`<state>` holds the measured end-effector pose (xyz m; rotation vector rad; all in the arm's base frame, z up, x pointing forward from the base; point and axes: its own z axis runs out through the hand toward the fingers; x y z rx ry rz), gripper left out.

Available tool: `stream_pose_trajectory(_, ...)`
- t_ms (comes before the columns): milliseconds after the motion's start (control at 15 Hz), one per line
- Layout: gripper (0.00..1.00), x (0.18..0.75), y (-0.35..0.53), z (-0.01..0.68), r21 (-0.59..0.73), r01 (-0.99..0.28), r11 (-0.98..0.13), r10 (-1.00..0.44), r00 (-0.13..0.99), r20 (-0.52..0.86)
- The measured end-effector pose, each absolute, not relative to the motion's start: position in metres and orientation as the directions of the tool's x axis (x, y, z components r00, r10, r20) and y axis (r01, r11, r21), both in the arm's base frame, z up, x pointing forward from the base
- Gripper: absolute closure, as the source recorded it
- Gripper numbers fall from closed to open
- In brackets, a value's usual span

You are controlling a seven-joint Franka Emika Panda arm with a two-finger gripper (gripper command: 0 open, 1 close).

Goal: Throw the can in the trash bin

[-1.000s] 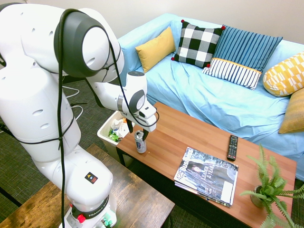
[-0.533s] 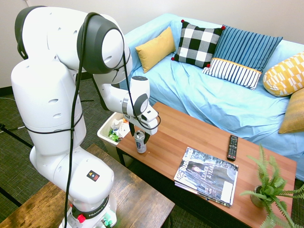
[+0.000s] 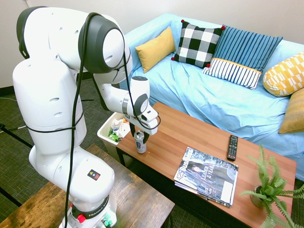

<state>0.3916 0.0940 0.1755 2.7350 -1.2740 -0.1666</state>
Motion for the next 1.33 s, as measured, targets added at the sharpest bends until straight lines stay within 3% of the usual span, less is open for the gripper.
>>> stream_pose_trajectory(533, 1.0, 0.404, 0.113, 0.205, 0.123, -0.754, -0.646, -0.761, 0.648, -0.028)
stream_pose_trajectory(933, 1.0, 0.408, 0.244, 0.316, 0.017, -0.676, -0.736, -0.673, 0.735, 0.086)
stream_pose_trajectory(1333, 1.0, 0.431, 0.354, 0.303, 0.006, -0.607, -0.795, -0.602, 0.789, 0.121)
